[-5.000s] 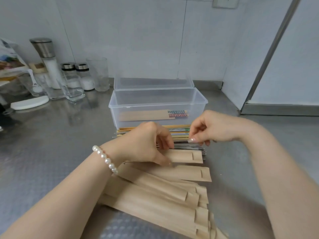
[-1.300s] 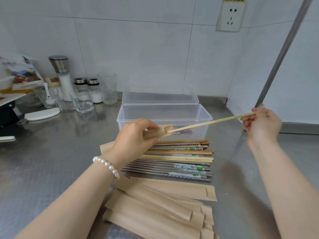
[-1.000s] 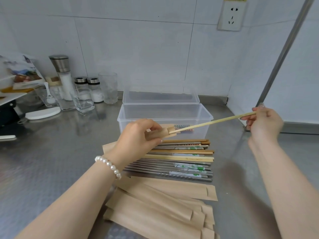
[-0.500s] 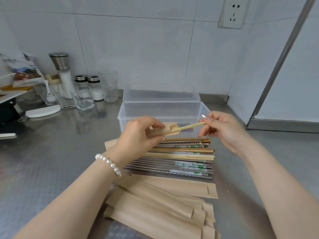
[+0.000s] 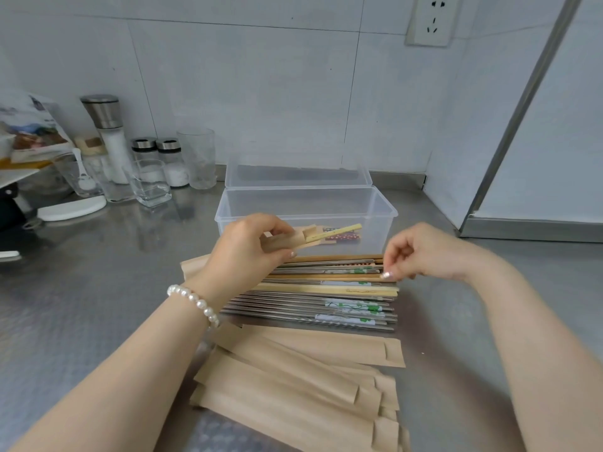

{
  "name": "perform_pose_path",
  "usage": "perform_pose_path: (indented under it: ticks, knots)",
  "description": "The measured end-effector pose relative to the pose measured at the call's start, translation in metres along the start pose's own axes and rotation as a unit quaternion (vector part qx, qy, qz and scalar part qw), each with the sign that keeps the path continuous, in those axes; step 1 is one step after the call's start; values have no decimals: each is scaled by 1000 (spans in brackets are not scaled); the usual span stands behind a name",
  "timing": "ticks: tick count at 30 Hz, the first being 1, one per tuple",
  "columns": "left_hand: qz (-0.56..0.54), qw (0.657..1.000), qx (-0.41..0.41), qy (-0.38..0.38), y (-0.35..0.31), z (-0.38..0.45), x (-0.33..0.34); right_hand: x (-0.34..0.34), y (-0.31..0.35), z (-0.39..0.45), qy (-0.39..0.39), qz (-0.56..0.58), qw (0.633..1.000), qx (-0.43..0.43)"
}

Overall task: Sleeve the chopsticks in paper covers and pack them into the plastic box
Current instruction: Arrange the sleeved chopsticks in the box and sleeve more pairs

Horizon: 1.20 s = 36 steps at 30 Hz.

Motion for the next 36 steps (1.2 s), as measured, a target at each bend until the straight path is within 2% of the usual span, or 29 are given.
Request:
perform_pose_path:
  ticks: [2, 4, 11, 21, 26, 29, 32, 34, 36]
  knots:
    - [4, 1000, 6, 12, -1, -1, 2, 7, -3, 1, 54, -40, 997, 25]
    - [5, 1000, 16, 22, -3, -2, 4, 12, -4, 2, 73, -60, 995, 32]
    - [7, 999, 19, 37, -2, -2, 7, 13, -7, 6, 52, -106, 992, 43]
    - [13, 999, 4, 50, 0, -2, 10, 15, -9, 3, 128, -176, 973, 78]
    - [18, 998, 1, 57, -1, -3, 11, 14, -11, 2, 127, -182, 972, 75]
    - [16, 999, -6, 52, 1, -2, 10, 5, -10, 1, 69, -120, 989, 52]
    - [12, 999, -4, 45, 0, -1, 8, -8, -2, -3, -26, 34, 999, 7]
    - [15, 999, -5, 44, 0, -1, 7, -13, 2, -5, -99, 169, 980, -22]
    - [21, 999, -6, 44, 0, -1, 7, -17, 4, -4, -171, 292, 940, -46]
Point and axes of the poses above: each hand's wrist, its own z-axis towards the middle knuckle, its own x-axis out of the palm, y = z × x, the point moved 4 cm from there along z, towards the middle knuckle, and after that the axes turned 7 degrees about -x, right-handed, at the moved point
